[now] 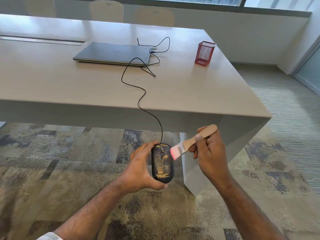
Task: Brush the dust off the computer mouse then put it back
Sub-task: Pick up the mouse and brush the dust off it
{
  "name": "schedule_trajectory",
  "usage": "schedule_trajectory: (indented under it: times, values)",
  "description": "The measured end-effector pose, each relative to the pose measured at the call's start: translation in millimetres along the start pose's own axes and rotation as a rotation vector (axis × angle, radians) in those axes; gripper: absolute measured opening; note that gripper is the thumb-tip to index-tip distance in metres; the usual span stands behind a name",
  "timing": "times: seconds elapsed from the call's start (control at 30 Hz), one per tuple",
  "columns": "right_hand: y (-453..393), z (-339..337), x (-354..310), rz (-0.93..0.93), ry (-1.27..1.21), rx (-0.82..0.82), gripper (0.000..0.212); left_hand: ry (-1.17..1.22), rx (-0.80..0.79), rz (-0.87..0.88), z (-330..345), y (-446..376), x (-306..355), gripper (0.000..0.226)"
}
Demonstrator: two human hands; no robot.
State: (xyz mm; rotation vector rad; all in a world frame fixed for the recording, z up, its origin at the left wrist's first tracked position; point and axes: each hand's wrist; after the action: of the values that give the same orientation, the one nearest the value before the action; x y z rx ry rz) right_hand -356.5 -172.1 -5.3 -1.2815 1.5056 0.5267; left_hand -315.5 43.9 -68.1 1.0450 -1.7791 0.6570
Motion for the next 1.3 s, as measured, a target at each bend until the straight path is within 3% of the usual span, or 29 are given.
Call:
schedule_trajectory:
  times: [0.2,0.43,0.63,0.8,0.97,1.13,1.3]
  values:
    - [4.9,2.0,-7.0,0.001,-0.093,-0.006,0.015,-0.007,-0.001,0.006,-0.6,-0.7,1.6,0.124]
    - [7.1,-0.8,-6.8,-0.020,0.002,0.036,0.019,-0.021,-0.009,0.010,0.8,1.2,-1.4,0.121]
    - [10.9,5.0,-5.2,-0.051,0.048,-0.029,0.016,-0.014,-0.018,0.008,2.5,1.4,-1.9,0.125]
    - [7.0,-0.1,-5.8,-0.041,0.026,0.077,0.021,0.003,-0.020,0.010,2.9,3.2,-0.9,0.123]
    - [11.4,4.0,-4.2,0.000,-0.003,-0.032,0.014,-0.004,-0.024,0.012,4.3,4.1,0.9,0.124]
    - [5.0,-0.8,-6.3,-0.010,0.051,0.065,0.017,0.004,-0.029,0.018,4.8,6.7,1.4,0.124]
    - [4.6,0.7,-5.1,-0.006,0.065,-0.007,0.015,0.022,-0.031,0.019,3.7,7.6,2.5,0.125]
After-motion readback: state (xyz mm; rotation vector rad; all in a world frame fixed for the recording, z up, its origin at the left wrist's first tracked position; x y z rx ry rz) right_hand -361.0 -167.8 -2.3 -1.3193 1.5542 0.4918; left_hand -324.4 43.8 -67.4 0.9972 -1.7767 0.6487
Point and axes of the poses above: each hand's wrist, its own y-axis away from the middle knuckle, its own z-axis out of the palm, x = y × z, and after that the axes turned 11 degrees about y, right-handed
